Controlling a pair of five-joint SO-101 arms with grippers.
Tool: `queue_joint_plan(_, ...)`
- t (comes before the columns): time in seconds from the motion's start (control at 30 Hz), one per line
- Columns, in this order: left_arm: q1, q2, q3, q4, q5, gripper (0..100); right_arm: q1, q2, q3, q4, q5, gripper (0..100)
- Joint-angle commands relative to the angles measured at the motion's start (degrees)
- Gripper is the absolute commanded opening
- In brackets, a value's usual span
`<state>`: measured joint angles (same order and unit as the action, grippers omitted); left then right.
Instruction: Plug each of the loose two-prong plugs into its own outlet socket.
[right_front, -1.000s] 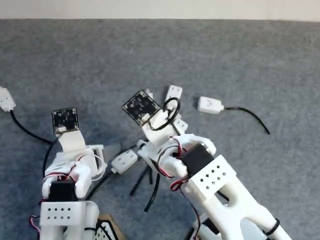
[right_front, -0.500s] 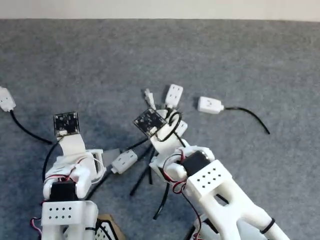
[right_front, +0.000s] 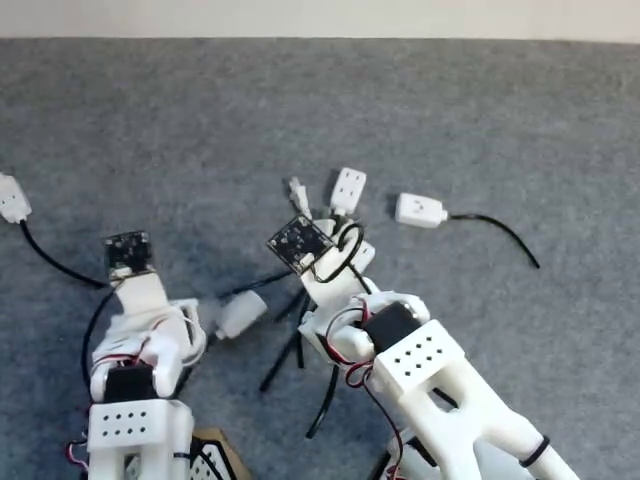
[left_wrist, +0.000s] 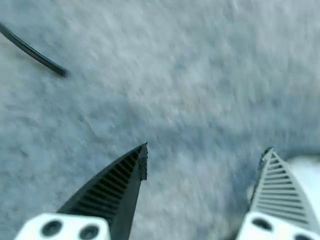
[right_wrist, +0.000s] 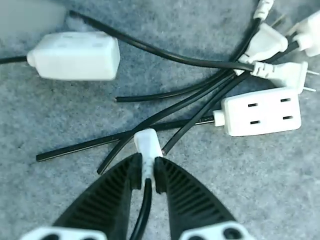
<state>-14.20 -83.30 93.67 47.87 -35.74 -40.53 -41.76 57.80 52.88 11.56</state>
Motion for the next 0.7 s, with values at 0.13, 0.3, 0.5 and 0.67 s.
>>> queue_joint_plan(0.13, -4.70, -0.22, -4.53, -0.62, 2.02, 40, 0.66, -2.07, -2.07, -0.75, 0.62, 0.5)
queue_joint_plan(0.3, 1.80, -0.22, -4.09, 5.98, 2.02, 40, 0.66, -2.07, -2.24, -0.75, 0.62, 0.5)
queue_joint_plan(0.5, 9.71, -0.48, -0.84, 10.37, 2.37, 40, 1.01, -2.07, -7.16, 3.47, 0.88, 0.5)
queue_joint_plan(0.67, 3.12, -0.66, -6.81, 10.46, 2.37, 40, 1.01, -1.54, -11.21, 6.37, 0.97, 0.5)
